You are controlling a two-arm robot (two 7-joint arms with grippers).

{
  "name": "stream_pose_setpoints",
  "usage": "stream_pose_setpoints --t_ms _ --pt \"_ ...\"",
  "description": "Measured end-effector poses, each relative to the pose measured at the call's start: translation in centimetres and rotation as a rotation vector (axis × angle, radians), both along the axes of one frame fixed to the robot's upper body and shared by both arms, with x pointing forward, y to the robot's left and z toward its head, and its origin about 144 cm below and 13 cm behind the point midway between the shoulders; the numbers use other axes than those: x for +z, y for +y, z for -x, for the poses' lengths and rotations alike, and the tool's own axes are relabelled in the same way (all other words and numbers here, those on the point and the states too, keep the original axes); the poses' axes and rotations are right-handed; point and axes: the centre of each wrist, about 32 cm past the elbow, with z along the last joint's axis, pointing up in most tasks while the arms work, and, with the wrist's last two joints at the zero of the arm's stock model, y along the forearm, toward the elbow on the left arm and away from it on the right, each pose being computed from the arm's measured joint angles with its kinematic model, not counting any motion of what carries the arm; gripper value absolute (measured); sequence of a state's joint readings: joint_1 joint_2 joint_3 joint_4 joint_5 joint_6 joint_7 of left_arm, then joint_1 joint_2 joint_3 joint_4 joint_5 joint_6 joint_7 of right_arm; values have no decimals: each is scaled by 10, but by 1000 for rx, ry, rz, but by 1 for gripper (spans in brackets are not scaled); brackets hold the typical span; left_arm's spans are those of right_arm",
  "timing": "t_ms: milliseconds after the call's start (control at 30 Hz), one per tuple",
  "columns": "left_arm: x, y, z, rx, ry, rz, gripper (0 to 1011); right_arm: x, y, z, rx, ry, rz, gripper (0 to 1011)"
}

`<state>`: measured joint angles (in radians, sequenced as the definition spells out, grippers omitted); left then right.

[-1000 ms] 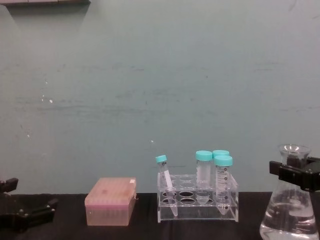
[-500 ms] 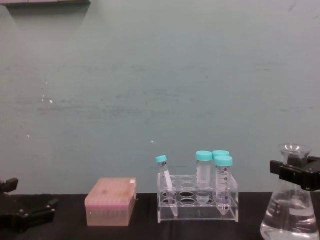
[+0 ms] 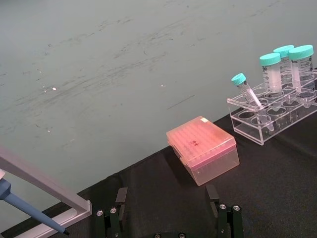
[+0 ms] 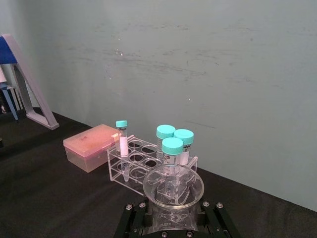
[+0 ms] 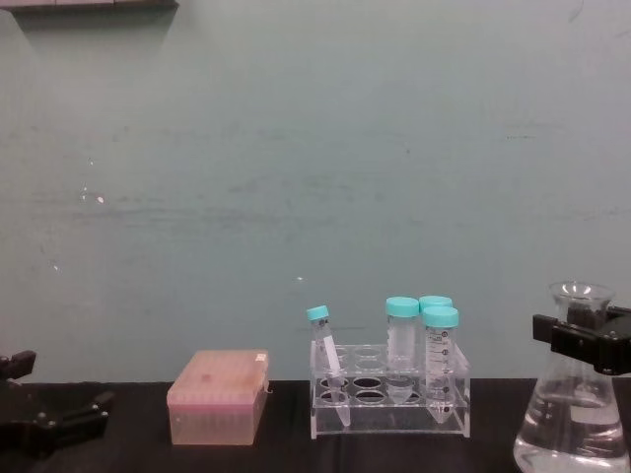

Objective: Pick up the beaker with the right gripper, shake it three times, and then put it down.

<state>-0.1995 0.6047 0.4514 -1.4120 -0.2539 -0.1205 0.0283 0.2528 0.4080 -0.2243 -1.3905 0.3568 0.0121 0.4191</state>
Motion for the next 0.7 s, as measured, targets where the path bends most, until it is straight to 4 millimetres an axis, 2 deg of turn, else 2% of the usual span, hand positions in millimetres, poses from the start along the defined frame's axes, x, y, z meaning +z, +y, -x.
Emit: stream_pose_setpoints --t_ms 333,700 --pt "0 0 0 0 0 0 1000 0 -1 0 4 7 -27 451" --pt "0 0 0 0 0 0 1000 4 -2 0 49 295 -567 450"
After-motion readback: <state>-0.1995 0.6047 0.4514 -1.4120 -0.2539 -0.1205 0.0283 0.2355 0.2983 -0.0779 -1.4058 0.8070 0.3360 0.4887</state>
